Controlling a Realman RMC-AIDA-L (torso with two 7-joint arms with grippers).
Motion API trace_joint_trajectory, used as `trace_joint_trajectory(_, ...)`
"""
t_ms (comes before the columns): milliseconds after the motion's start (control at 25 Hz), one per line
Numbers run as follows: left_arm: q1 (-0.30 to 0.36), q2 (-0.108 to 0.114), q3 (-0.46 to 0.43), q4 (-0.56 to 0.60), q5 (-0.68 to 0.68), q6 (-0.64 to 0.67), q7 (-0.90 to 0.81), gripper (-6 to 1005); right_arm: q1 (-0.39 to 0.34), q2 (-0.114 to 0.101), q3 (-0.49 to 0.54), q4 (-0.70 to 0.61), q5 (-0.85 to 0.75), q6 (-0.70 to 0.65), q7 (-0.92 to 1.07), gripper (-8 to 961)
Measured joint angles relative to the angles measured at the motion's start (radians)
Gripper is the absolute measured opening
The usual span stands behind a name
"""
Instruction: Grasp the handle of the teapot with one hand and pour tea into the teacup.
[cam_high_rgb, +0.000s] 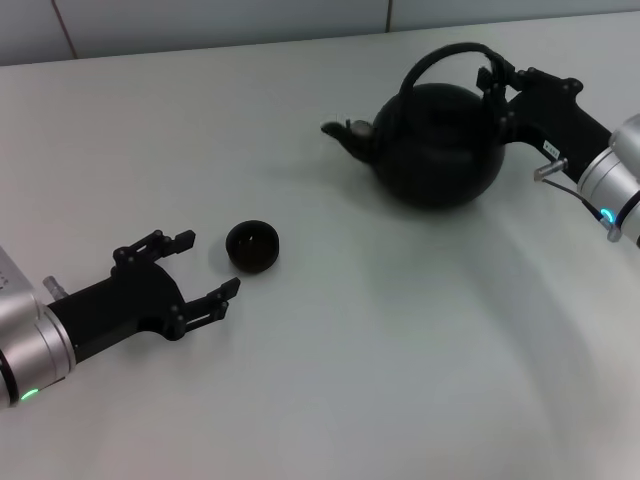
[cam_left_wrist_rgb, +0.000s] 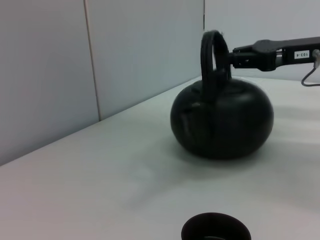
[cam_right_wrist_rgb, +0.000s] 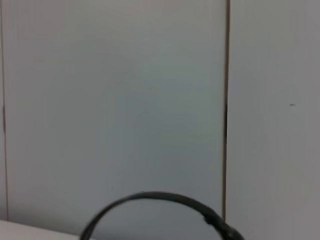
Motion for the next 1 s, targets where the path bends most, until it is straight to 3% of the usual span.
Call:
trace_joint_trajectory(240, 0.000, 0.001, 0.000, 0.000, 0.000, 0.002, 0.000, 810, -0.025, 0.000, 0.000, 0.010, -0.005, -0.042, -0.002, 141)
trace_joint_trajectory(440, 0.000, 0.002, 0.000, 0.000, 0.000, 0.001, 0.000, 810, -0.094, 0.001, -0.001, 0.014, -0.008, -0.146, -0.003, 376)
trace_joint_trajectory(560, 0.001, 0.003, -0.001, 0.000, 0.000, 0.000, 0.000, 810, -0.123, 0.000, -0.002, 0.021, -0.010, -0.190, 0.002, 603)
trace_joint_trajectory(640, 0.007, 0.003, -0.006, 0.000, 0.000, 0.002, 0.000, 810, -0.188, -0.004, -0.013, 0.026, -0.021, -0.299, 0.042, 667)
trace_joint_trajectory(720, 0.010, 0.003, -0.008, 0.000, 0.000, 0.003, 0.000, 810, -0.202, -0.006, -0.024, 0.022, -0.036, -0.334, 0.069, 732)
trace_joint_trajectory(880, 0.017, 0.005, -0.009, 0.000, 0.000, 0.005, 0.000, 810, -0.258, -0.015, -0.120, -0.081, -0.224, -0.467, 0.206, 811)
trace_joint_trajectory(960, 0.019, 0.006, -0.009, -0.001, 0.000, 0.005, 0.000, 810, -0.238, -0.011, -0.162, -0.164, -0.393, -0.442, 0.285, 825)
trace_joint_trajectory(1000, 0.019, 0.006, -0.009, -0.001, 0.000, 0.005, 0.000, 810, -0.238, -0.011, -0.162, -0.164, -0.393, -0.442, 0.285, 825)
